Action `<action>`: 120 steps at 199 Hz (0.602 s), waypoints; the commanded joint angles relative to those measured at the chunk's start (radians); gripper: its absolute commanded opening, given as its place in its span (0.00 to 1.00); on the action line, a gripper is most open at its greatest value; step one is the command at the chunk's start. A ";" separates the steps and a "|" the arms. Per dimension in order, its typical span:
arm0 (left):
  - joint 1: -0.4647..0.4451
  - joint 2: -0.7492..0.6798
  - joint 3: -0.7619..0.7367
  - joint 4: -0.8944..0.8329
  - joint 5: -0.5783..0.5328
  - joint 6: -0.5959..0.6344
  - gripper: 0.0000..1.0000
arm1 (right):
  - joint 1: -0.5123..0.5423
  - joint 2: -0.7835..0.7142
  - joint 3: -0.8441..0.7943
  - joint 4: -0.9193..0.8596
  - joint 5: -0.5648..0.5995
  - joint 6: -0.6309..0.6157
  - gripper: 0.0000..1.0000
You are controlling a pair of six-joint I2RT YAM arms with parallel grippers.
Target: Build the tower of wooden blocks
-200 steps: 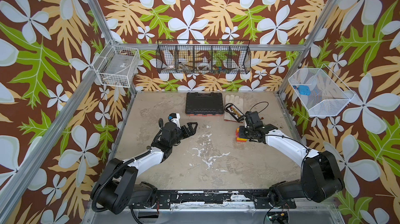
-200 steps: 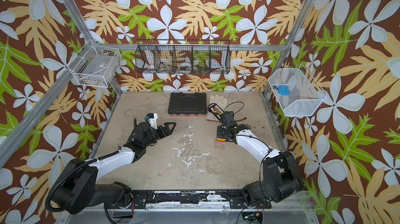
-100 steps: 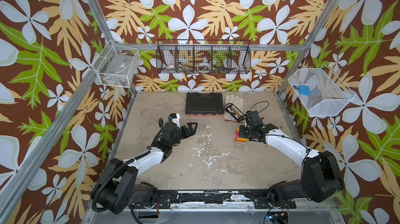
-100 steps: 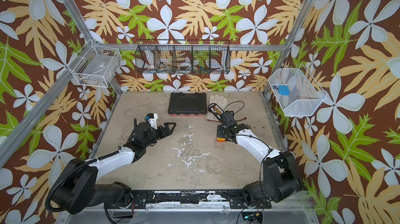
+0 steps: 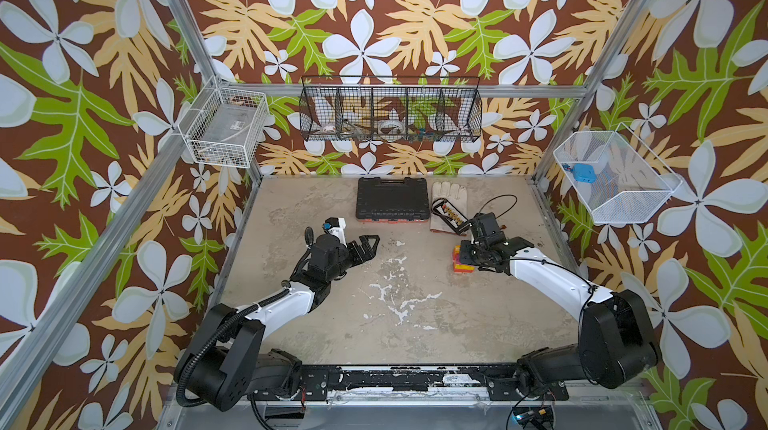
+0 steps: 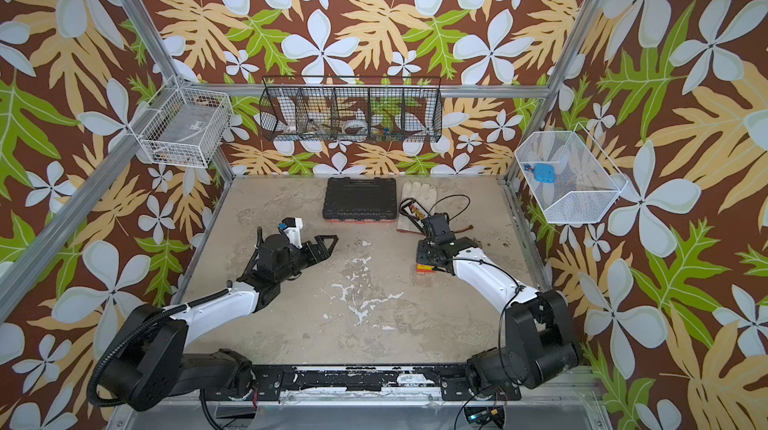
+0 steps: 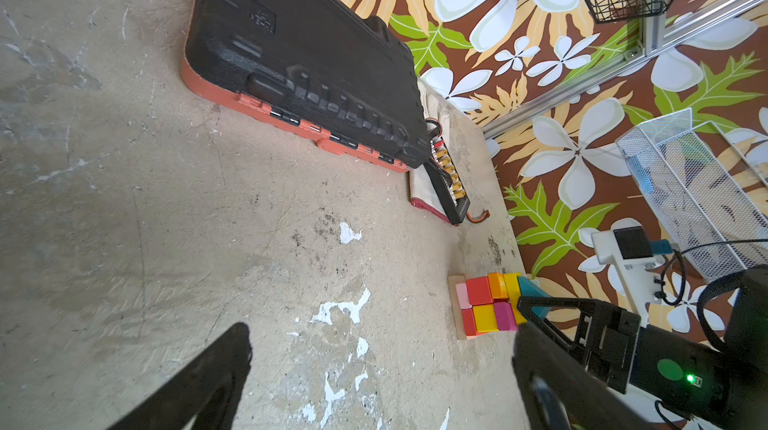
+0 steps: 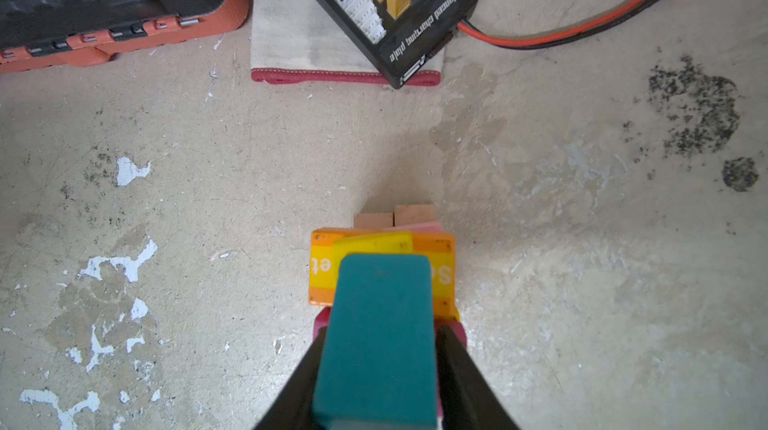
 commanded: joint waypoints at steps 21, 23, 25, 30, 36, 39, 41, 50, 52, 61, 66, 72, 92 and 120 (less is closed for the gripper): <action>-0.001 -0.008 0.007 0.004 -0.011 0.009 0.99 | 0.000 -0.029 0.020 -0.023 0.006 0.008 0.51; -0.001 -0.010 0.007 0.001 -0.013 0.009 0.99 | 0.000 -0.032 0.021 -0.026 0.007 0.008 0.52; -0.001 -0.011 0.007 0.000 -0.016 0.009 0.99 | 0.000 -0.034 0.023 -0.028 0.007 0.008 0.52; -0.001 -0.016 0.006 -0.002 -0.022 0.011 0.99 | 0.000 -0.043 0.027 -0.034 0.009 0.007 0.53; -0.001 -0.023 0.004 -0.008 -0.034 0.012 0.98 | 0.000 -0.054 0.031 -0.040 0.011 0.006 0.55; -0.001 -0.028 0.002 -0.011 -0.041 0.012 0.98 | 0.000 -0.060 0.034 -0.045 0.012 0.004 0.56; -0.001 -0.030 0.002 -0.012 -0.045 0.013 0.98 | 0.000 -0.063 0.035 -0.047 0.014 0.004 0.56; -0.001 -0.047 -0.005 -0.019 -0.071 0.015 0.98 | 0.000 -0.084 0.045 -0.061 0.021 0.004 0.58; -0.001 -0.051 -0.006 -0.021 -0.079 0.015 0.98 | 0.000 -0.088 0.047 -0.065 0.023 0.004 0.58; -0.001 -0.074 -0.015 -0.033 -0.115 0.015 0.98 | -0.001 -0.110 0.056 -0.080 0.033 0.004 0.60; -0.001 -0.089 -0.018 -0.044 -0.141 0.015 0.98 | 0.000 -0.124 0.061 -0.084 0.035 0.004 0.62; -0.001 -0.108 -0.021 -0.069 -0.184 0.015 0.99 | 0.000 -0.144 0.064 -0.087 0.037 0.006 0.63; -0.001 -0.188 -0.039 -0.144 -0.372 0.008 1.00 | 0.000 -0.211 0.082 -0.097 0.045 0.015 0.68; -0.001 -0.296 -0.086 -0.159 -0.583 0.065 1.00 | -0.009 -0.322 0.117 -0.090 0.132 0.041 0.80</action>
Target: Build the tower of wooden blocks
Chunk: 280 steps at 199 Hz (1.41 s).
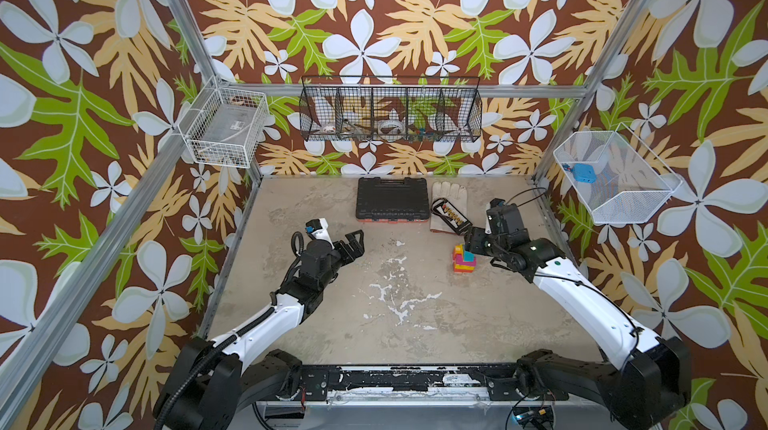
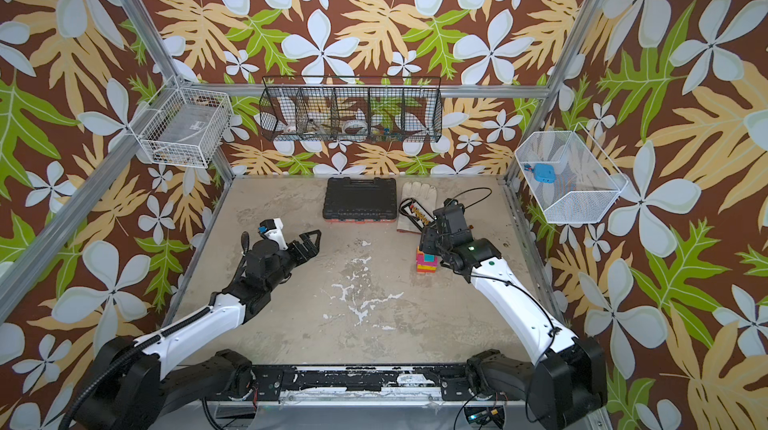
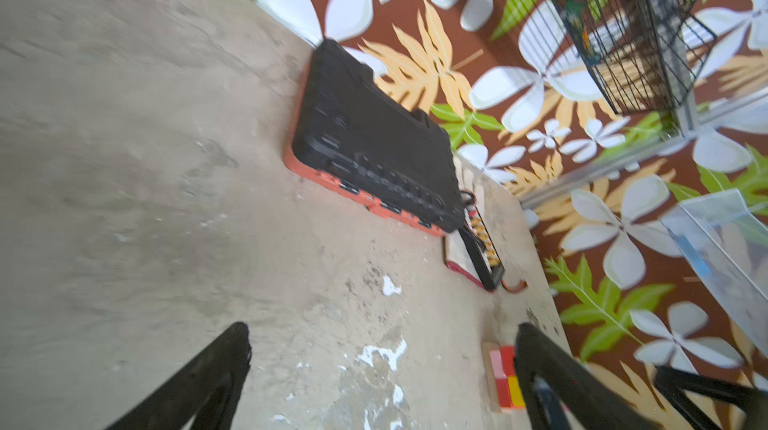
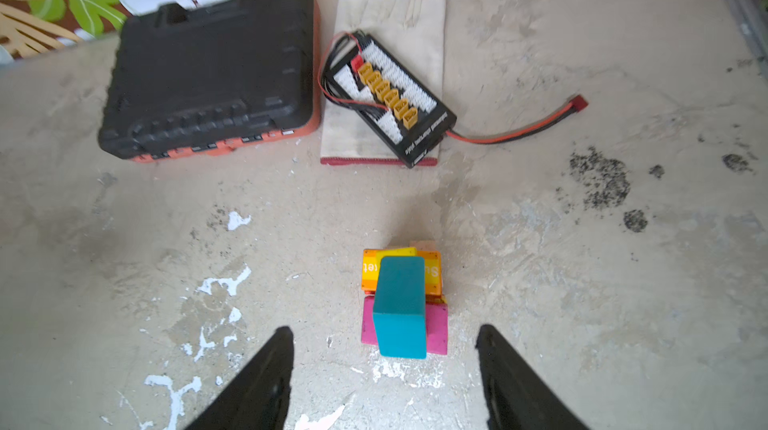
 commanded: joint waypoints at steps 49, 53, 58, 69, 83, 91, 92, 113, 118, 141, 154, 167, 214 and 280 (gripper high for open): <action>0.009 -0.171 -0.125 0.004 -0.713 0.222 1.00 | -0.031 -0.203 -0.181 0.363 0.403 -0.007 1.00; 0.009 -0.177 -0.134 0.017 -0.745 0.241 1.00 | -0.034 -0.209 -0.222 0.415 0.410 -0.026 1.00; 0.010 -0.182 -0.149 0.034 -0.781 0.259 1.00 | -0.040 -0.215 -0.266 0.480 0.428 -0.056 1.00; 0.011 -0.192 -0.192 0.102 -0.840 0.313 1.00 | -0.049 -0.216 -0.379 0.609 0.499 -0.118 1.00; 0.015 -0.196 -0.258 0.217 -0.873 0.390 1.00 | -0.081 -0.180 -0.468 0.698 0.599 -0.147 1.00; 0.024 -0.193 -0.292 0.298 -0.890 0.436 1.00 | -0.116 -0.139 -0.505 0.738 0.604 -0.162 1.00; 0.025 -0.194 -0.293 0.293 -0.892 0.435 1.00 | -0.121 -0.132 -0.507 0.741 0.604 -0.162 1.00; 0.036 -0.195 -0.305 0.323 -0.898 0.471 0.99 | -0.216 0.014 -0.531 0.749 0.602 -0.123 1.00; 0.038 -0.181 -0.330 0.389 -0.900 0.504 0.99 | -0.224 0.053 -0.525 0.753 0.616 -0.114 1.00; 0.121 0.005 -0.452 0.758 -0.928 0.555 0.98 | -0.226 0.179 -0.605 0.970 0.716 -0.151 0.99; 0.130 0.072 -0.404 0.731 -0.921 0.573 0.99 | -0.230 0.222 -0.561 0.958 0.730 -0.163 1.00; 0.138 0.105 -0.364 0.698 -0.834 0.564 0.99 | -0.232 0.245 -0.554 0.994 0.745 -0.172 1.00; 0.237 0.300 -0.248 0.711 -0.609 0.597 0.99 | -0.234 0.251 -0.582 1.113 0.691 -0.206 1.00; 0.260 0.347 -0.231 0.753 -0.400 0.674 0.99 | -0.252 0.313 -0.657 1.438 0.560 -0.350 1.00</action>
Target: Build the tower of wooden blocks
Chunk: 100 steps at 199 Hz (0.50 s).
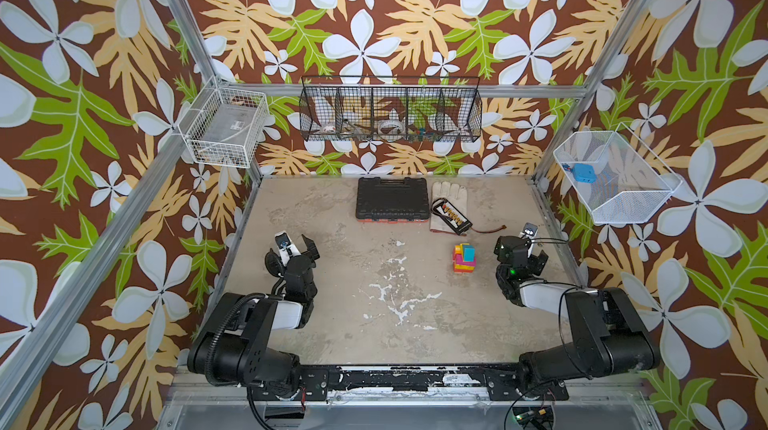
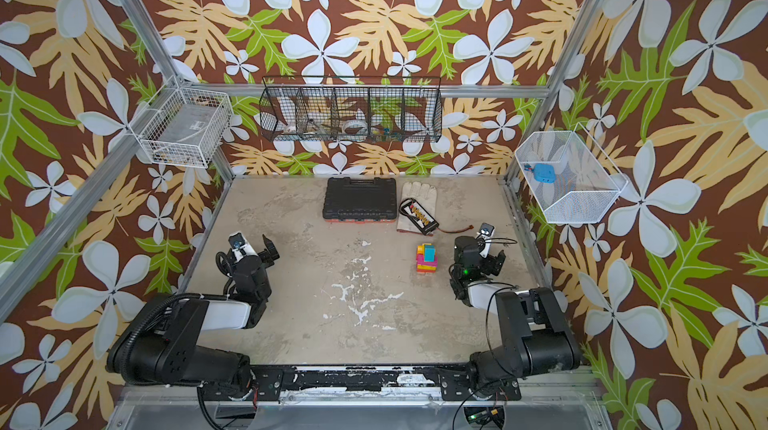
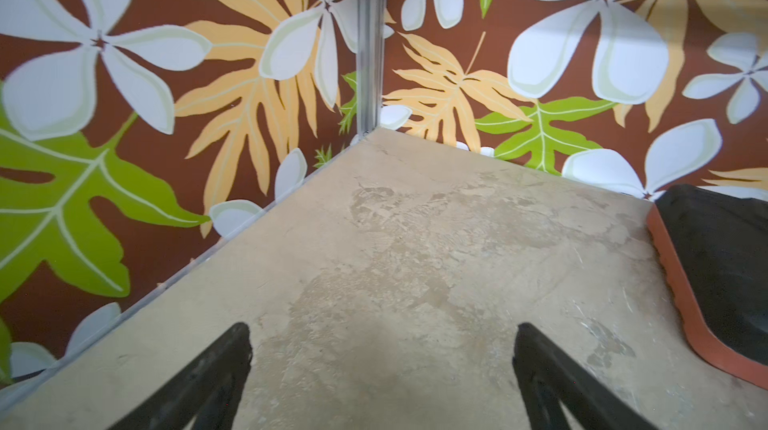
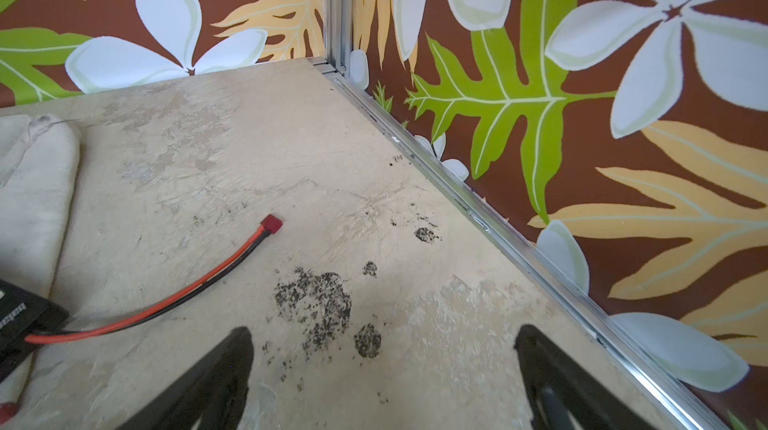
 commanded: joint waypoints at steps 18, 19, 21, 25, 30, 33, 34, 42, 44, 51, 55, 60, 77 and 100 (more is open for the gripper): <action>0.026 -0.005 -0.007 0.037 0.130 0.027 0.99 | 0.001 -0.007 -0.065 0.187 -0.045 -0.062 1.00; 0.025 -0.006 -0.008 0.039 0.132 0.028 0.99 | 0.002 -0.008 -0.064 0.184 -0.045 -0.061 1.00; 0.026 -0.007 -0.010 0.045 0.137 0.029 0.99 | 0.002 -0.010 -0.063 0.176 -0.048 -0.059 1.00; 0.026 -0.009 -0.019 0.058 0.149 0.032 0.98 | 0.000 -0.012 -0.065 0.176 -0.061 -0.063 1.00; 0.027 -0.012 -0.031 0.076 0.167 0.036 0.98 | 0.000 -0.010 -0.071 0.193 -0.071 -0.076 1.00; 0.029 -0.013 -0.038 0.085 0.180 0.039 0.97 | 0.003 -0.011 -0.071 0.196 -0.084 -0.080 1.00; 0.029 -0.014 -0.040 0.087 0.186 0.041 0.97 | 0.003 -0.011 -0.071 0.196 -0.084 -0.080 1.00; 0.038 -0.012 -0.056 0.116 0.236 0.045 0.96 | 0.004 -0.008 -0.074 0.210 -0.107 -0.102 1.00; 0.043 -0.012 -0.061 0.125 0.253 0.046 0.96 | 0.007 -0.008 -0.075 0.216 -0.112 -0.107 1.00; 0.060 0.003 -0.100 0.194 0.306 0.039 0.98 | 0.010 -0.007 -0.082 0.232 -0.140 -0.126 1.00; 0.066 0.035 -0.122 0.286 0.290 0.046 0.98 | 0.011 -0.007 -0.085 0.241 -0.148 -0.130 1.00; 0.066 0.045 -0.127 0.307 0.279 0.049 0.98 | 0.011 -0.007 -0.085 0.240 -0.151 -0.130 1.00; 0.065 0.018 -0.114 0.247 0.281 0.028 1.00 | 0.011 -0.007 -0.087 0.243 -0.152 -0.131 1.00; 0.065 0.008 -0.104 0.203 0.278 0.023 1.00 | 0.012 -0.018 -0.116 0.291 -0.207 -0.157 1.00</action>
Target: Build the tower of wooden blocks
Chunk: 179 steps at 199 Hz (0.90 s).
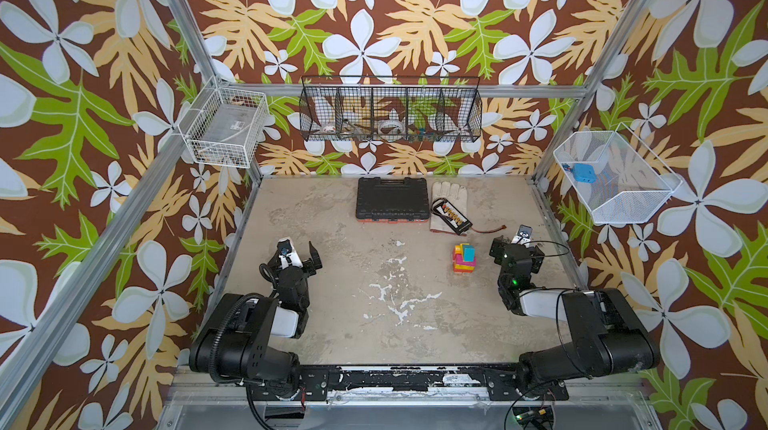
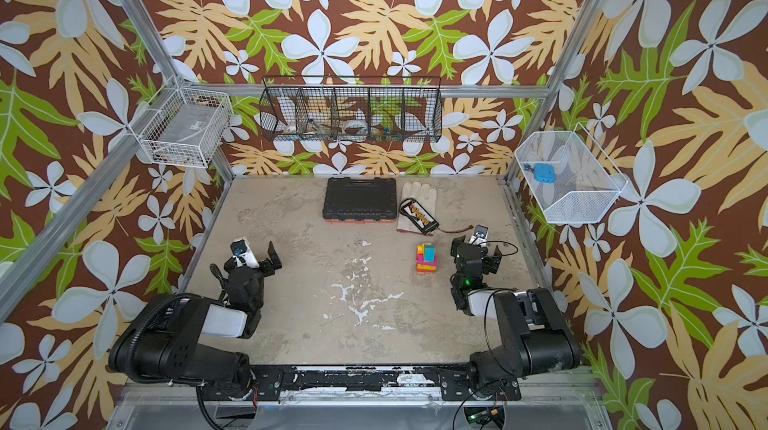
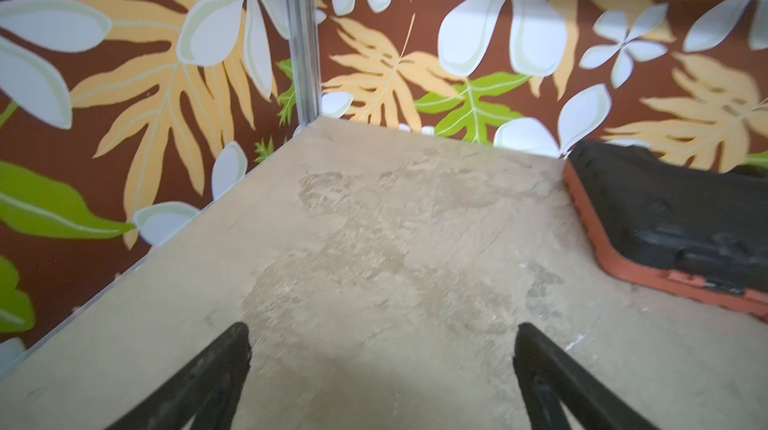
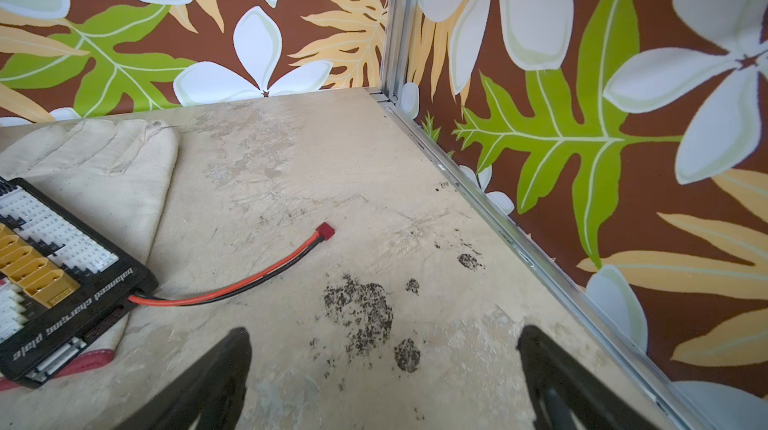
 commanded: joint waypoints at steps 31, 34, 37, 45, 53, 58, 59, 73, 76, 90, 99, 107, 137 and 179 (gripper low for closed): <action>0.003 -0.001 0.004 0.056 0.014 -0.004 1.00 | 0.000 -0.031 -0.069 0.144 -0.106 -0.055 1.00; 0.002 0.005 0.002 0.073 0.014 0.000 1.00 | 0.000 -0.034 -0.075 0.151 -0.109 -0.055 1.00; 0.003 0.009 0.001 0.082 0.015 0.004 1.00 | 0.000 -0.038 -0.081 0.160 -0.111 -0.055 1.00; 0.003 0.002 0.001 0.068 0.016 0.000 1.00 | 0.000 -0.048 -0.107 0.192 -0.122 -0.060 1.00; 0.003 -0.001 0.003 0.059 0.015 -0.004 1.00 | -0.002 -0.058 -0.134 0.238 -0.140 -0.064 1.00; 0.002 0.003 0.002 0.070 0.015 0.000 1.00 | -0.005 -0.066 -0.154 0.263 -0.151 -0.066 1.00; 0.002 0.004 0.002 0.073 0.015 0.000 1.00 | -0.006 -0.067 -0.157 0.266 -0.153 -0.067 1.00; 0.002 0.002 0.001 0.067 0.016 -0.001 1.00 | -0.010 -0.078 -0.186 0.305 -0.172 -0.067 1.00; 0.003 0.002 0.001 0.066 0.015 -0.002 1.00 | -0.010 -0.078 -0.186 0.304 -0.171 -0.067 1.00; 0.003 0.004 0.002 0.073 0.014 0.001 1.00 | -0.012 -0.077 -0.185 0.303 -0.173 -0.067 1.00; 0.002 0.003 0.002 0.071 0.015 0.001 1.00 | -0.015 -0.075 -0.181 0.298 -0.182 -0.067 1.00; 0.002 0.003 0.001 0.072 0.014 0.001 1.00 | -0.034 -0.049 -0.181 0.305 -0.259 -0.068 1.00; 0.003 0.003 0.002 0.073 0.016 0.002 1.00 | -0.069 -0.016 -0.174 0.318 -0.309 -0.051 1.00; 0.002 0.003 0.002 0.072 0.015 0.002 1.00 | -0.060 -0.007 -0.164 0.318 -0.298 -0.061 1.00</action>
